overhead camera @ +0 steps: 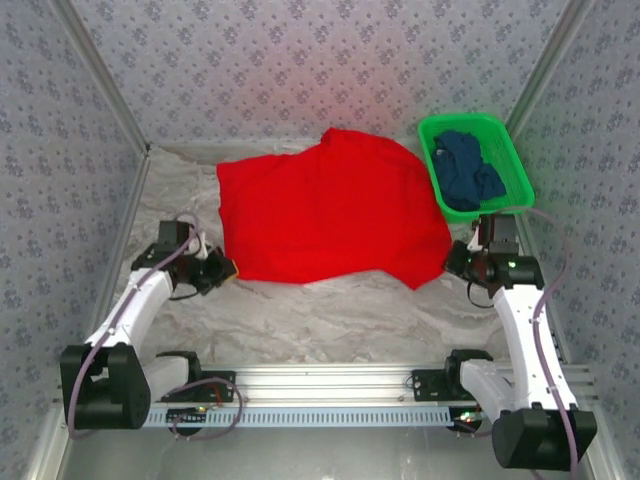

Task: Fold the inside-out t-shirt

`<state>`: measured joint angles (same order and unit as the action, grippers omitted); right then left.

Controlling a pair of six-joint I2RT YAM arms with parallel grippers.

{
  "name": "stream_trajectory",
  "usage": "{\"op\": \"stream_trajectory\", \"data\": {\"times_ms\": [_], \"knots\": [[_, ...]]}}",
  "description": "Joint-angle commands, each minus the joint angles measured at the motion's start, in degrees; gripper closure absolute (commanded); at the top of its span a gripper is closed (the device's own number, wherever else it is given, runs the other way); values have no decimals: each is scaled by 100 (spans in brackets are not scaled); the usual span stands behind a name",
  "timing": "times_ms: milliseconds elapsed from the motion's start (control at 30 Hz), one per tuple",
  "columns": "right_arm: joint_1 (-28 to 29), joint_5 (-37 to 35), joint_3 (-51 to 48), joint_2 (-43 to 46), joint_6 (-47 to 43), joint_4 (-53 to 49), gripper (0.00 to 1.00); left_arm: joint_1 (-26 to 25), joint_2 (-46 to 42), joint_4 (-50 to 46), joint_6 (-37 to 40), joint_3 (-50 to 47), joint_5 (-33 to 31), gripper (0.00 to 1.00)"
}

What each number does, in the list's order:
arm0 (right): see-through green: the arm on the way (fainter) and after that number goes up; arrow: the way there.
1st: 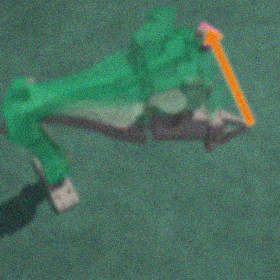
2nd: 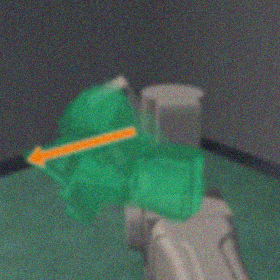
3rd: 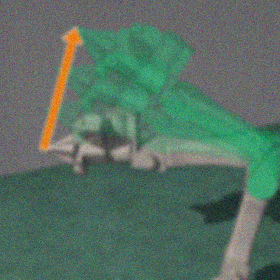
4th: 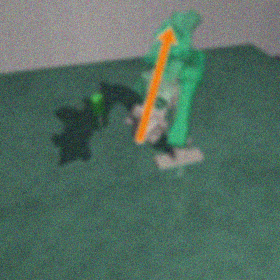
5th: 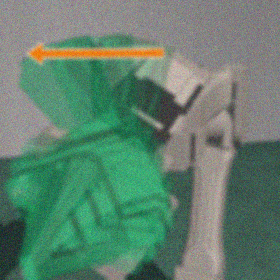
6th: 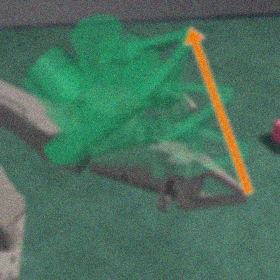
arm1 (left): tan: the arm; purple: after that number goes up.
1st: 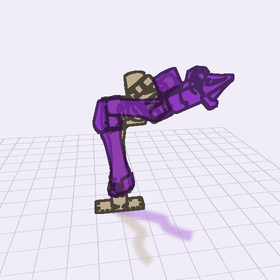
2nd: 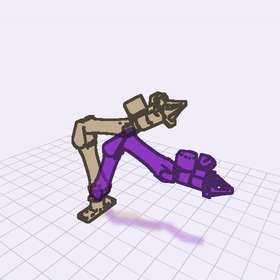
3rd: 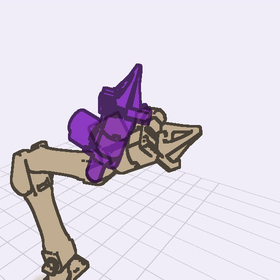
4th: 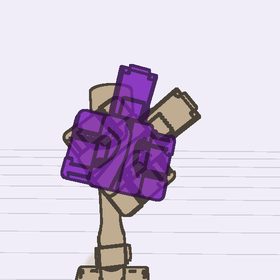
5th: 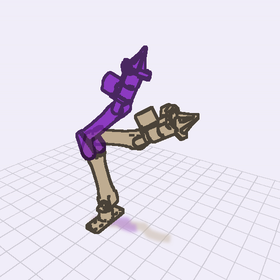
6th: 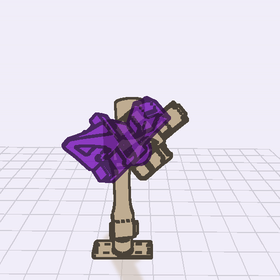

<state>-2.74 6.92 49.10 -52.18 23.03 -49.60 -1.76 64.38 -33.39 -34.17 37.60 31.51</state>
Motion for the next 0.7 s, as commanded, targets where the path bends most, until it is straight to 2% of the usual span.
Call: {"op": "stream_trajectory", "data": {"times_ms": [0,167,300,500,600,667], "knots": [[-88,182,-349,-206,223,171,100,-16,-144,475,-322,-516,-265,100],[-170,49,-687,-489,247,346,100,-16,-500,749,-782,-995,-733,99],[-265,17,-607,-482,222,336,100,66,-818,672,-748,-1073,-1120,98],[-638,-390,-294,-282,-41,47,100,430,-994,614,-697,-1172,-1154,97],[-982,-253,-323,-225,-95,-6,100,423,-981,638,-723,-1295,-1299,97],[-1011,-208,-348,-229,-88,-6,100,430,-939,763,-714,-1376,-1317,96]]}}
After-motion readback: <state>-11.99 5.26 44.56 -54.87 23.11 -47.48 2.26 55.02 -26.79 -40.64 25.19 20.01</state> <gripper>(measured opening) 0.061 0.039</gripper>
